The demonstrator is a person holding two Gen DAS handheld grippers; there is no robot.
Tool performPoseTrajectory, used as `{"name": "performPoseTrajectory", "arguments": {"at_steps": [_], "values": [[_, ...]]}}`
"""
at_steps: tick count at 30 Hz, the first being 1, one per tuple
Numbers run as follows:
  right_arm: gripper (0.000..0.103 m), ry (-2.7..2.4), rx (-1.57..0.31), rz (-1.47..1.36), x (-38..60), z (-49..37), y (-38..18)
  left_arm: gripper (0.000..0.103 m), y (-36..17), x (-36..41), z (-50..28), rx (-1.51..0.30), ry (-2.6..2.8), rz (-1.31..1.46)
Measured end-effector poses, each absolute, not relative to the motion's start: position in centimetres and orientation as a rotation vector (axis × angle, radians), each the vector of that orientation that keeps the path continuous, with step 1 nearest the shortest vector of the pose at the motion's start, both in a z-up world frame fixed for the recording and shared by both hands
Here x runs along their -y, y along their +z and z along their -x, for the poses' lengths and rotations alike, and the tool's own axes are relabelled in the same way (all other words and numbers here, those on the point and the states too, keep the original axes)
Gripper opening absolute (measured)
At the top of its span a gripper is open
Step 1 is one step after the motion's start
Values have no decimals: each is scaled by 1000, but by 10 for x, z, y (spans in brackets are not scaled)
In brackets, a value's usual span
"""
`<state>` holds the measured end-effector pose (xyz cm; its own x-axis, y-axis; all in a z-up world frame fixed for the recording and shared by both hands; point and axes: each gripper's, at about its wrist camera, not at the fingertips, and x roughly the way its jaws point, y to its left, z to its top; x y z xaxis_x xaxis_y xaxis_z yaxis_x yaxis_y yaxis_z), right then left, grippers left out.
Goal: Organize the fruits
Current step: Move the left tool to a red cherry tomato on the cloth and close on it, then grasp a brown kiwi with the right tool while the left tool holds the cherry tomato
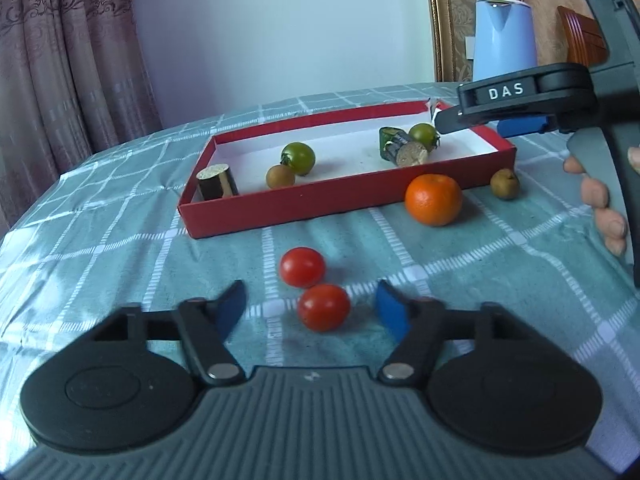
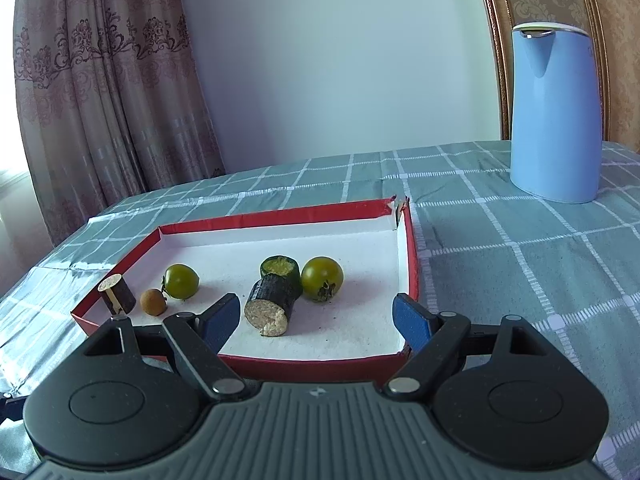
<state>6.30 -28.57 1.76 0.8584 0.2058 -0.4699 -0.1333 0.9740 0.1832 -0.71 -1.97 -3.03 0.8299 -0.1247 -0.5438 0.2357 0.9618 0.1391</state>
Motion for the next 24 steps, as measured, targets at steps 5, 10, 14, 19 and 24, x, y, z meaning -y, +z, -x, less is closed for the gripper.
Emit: {"name": "performPoseTrajectory", "arguments": {"at_steps": [5, 10, 14, 19, 24], "values": [[83, 176, -513, -136, 284, -63, 17, 26, -31, 13, 7, -573, -252, -144], [83, 156, -502, -118, 284, -61, 19, 25, -31, 10, 7, -571, -264, -119], [83, 121, -475, -120, 294, -49, 23, 25, -31, 10, 7, -567, -266, -119], [83, 112, -454, -167, 323, -19, 22, 26, -31, 8, 7, -569, -269, -111], [83, 172, -505, -193, 332, -5, 14, 26, -31, 8, 7, -566, -272, -114]]}}
